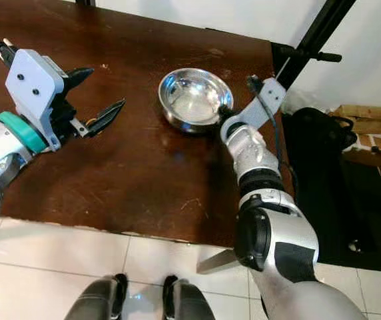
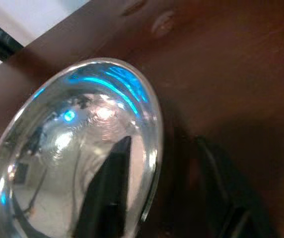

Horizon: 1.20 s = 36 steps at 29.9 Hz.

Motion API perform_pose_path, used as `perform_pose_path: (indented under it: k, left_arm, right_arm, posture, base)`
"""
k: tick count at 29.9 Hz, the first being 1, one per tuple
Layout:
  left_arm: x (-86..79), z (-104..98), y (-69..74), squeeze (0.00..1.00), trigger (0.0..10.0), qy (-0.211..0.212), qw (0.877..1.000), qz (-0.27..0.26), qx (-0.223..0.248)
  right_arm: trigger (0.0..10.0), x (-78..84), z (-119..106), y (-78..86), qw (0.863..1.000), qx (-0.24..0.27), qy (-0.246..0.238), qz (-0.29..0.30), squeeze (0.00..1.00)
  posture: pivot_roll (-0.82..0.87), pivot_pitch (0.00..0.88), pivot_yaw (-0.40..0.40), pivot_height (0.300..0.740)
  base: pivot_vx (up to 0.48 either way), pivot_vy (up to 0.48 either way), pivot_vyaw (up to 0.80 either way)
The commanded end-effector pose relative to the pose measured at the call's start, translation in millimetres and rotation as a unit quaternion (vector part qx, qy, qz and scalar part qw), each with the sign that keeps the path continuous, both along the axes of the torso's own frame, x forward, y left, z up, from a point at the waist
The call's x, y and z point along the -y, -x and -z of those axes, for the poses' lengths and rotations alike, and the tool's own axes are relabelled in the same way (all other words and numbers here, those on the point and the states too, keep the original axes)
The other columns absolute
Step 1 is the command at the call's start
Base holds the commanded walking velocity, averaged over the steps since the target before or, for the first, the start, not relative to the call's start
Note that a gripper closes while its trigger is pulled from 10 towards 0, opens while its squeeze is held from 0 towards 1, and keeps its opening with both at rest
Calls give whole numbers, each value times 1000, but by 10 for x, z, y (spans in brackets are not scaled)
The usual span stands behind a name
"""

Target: Setting the table

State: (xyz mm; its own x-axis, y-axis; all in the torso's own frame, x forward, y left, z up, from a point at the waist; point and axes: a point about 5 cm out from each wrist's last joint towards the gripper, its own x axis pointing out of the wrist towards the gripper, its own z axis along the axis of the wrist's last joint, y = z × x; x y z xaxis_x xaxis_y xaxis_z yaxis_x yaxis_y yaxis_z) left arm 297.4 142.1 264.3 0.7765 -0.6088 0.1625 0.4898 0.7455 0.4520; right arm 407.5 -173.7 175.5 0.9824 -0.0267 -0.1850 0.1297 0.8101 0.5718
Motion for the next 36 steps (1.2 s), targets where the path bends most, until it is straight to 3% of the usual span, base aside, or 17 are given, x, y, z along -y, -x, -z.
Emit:
perform_pose_path:
  k: [1, 5, 9, 10, 12, 13, 14, 15, 17, 19, 23, 27, 33, 36]
  left_arm:
    - [58, 6, 16, 0, 10000, 2, 1000, 13, -4]
    - [77, 12, -3, 0, 10000, 5, 1000, 13, -4]
    - [105, 14, -16, 0, 10000, 12, 1000, 9, -3]
    - [107, 16, -20, 0, 10000, 17, 1000, 5, -2]
    - [108, 17, -21, 0, 10000, 21, 1000, 2, -2]
    - [108, 28, -26, 0, 10000, 26, 1000, -5, -3]
    - [101, 61, -28, 0, 10000, 33, 999, -18, -6]
    - [101, 61, -28, 0, 10000, 33, 999, -18, -6]
    - [65, 151, -37, 0, 10000, 50, 997, -53, -17]
    - [65, 151, -37, 0, 10000, 50, 997, -53, -17]
    - [-60, 293, -72, 0, 10000, 71, 989, -127, -31]
    - [-130, 356, -91, 0, 10000, 70, 984, -160, -33]
    - [-156, 393, -132, 0, 10000, 70, 980, -182, -29]
    - [-93, 407, -171, 0, 10000, 73, 980, -186, -24]
  right_arm:
    - [10000, 92, 39, 15, 1000, -9, -3, 17, 1000]
    - [10000, 171, 17, 21, 999, -3, -4, 34, 1000]
    - [10000, 274, -163, 9, 997, 55, 26, 55, 1000]
    - [10000, 331, -287, 28, 991, 98, 55, 70, 690]
    - [10000, 363, -376, 49, 986, 129, 74, 81, 690]
    - [10000, 400, -481, 99, 975, 165, 116, 93, 0]
    - [10000, 416, -601, 212, 953, 213, 191, 104, 0]
    - [10000, 416, -601, 212, 953, 213, 191, 104, 0]
    - [10000, 309, -694, 500, 907, 282, 297, 96, 0]
    - [10000, 309, -694, 500, 907, 282, 297, 96, 0]
    - [10000, 102, -452, 867, 907, 286, 303, 65, 0]
    - [10000, 34, -331, 983, 909, 277, 307, 51, 0]
    - [10000, 59, -246, 1081, 901, 259, 347, 33, 0]
    - [10000, 125, -250, 1138, 890, 248, 384, 12, 0]
  posture:
    - [197, 106, -58, 740]
    - [191, 93, -60, 740]
    - [183, 75, -64, 740]
    - [178, 70, -64, 740]
    - [178, 70, -64, 740]
    - [165, 62, -56, 740]
    - [146, 55, -48, 740]
    - [146, 55, -48, 740]
    - [120, 49, -36, 740]
    - [120, 49, -36, 740]
    - [86, 45, -24, 740]
    - [68, 41, -20, 740]
    - [56, 30, -24, 740]
    - [45, 24, -27, 740]
  base:
    - [0, 0, 0]
    - [0, 0, 0]
    - [0, 0, 0]
    - [0, 0, 0]
    - [0, 0, 0]
    - [0, 0, 0]
    - [0, 0, 0]
    - [0, 0, 0]
    - [0, 0, 0]
    - [0, 0, 0]
    - [0, 0, 0]
    - [0, 0, 0]
    - [0, 0, 0]
    - [0, 0, 0]
